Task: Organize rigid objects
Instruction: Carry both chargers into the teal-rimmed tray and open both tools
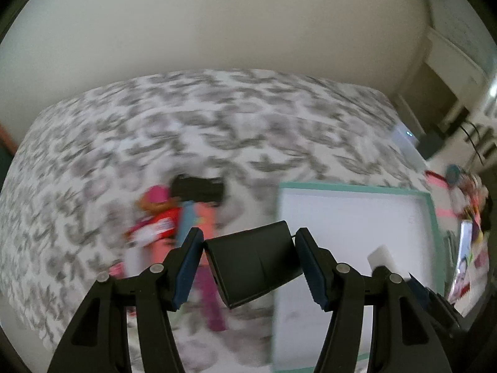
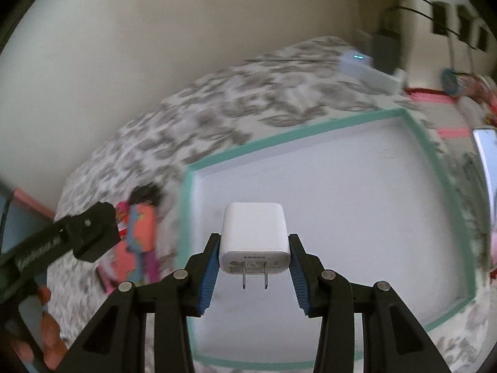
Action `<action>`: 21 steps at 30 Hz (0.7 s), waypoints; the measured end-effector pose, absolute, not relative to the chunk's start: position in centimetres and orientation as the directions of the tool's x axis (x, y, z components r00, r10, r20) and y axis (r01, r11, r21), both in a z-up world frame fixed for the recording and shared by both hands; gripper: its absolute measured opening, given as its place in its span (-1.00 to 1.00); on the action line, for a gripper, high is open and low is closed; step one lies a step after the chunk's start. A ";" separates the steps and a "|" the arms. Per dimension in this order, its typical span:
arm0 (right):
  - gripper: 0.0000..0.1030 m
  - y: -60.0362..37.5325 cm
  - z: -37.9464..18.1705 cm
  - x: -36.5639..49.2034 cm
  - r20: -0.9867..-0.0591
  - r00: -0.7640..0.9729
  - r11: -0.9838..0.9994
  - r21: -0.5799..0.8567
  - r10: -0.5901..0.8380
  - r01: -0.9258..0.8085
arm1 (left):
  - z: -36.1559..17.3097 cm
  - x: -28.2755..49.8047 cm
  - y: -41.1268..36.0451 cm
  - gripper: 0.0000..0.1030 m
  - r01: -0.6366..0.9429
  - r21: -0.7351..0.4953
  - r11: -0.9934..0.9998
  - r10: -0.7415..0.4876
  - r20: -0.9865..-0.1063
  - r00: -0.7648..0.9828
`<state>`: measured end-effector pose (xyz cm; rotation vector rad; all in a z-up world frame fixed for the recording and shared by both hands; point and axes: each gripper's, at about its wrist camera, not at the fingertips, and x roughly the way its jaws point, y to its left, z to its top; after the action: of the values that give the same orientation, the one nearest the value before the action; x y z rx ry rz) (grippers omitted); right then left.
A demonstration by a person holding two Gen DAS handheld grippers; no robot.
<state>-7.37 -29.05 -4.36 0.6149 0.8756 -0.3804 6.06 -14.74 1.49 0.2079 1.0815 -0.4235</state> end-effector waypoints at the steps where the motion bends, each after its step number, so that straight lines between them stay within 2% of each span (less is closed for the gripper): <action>1: -0.13 -29.6 -4.5 -7.5 -0.805 0.590 0.760 0.342 -0.066 0.553 | 1.3 5.9 -15.8 0.22 0.452 -0.042 0.891 -0.241 -0.887 0.393; 9: -0.13 -34.2 -5.1 -7.8 -0.829 0.541 0.707 0.296 -0.145 0.643 | -0.9 5.5 -21.6 0.22 0.544 -0.034 0.839 -0.265 -0.897 0.353; 21: -0.13 -37.5 -7.6 -6.4 -0.867 0.457 0.685 0.211 -0.198 0.697 | -5.2 6.8 -24.4 0.22 0.582 -0.063 0.811 -0.280 -0.914 0.292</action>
<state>-6.43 -37.51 -7.59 0.6063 0.9436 -0.5952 6.79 -24.43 -5.15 0.3063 1.1386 -0.5864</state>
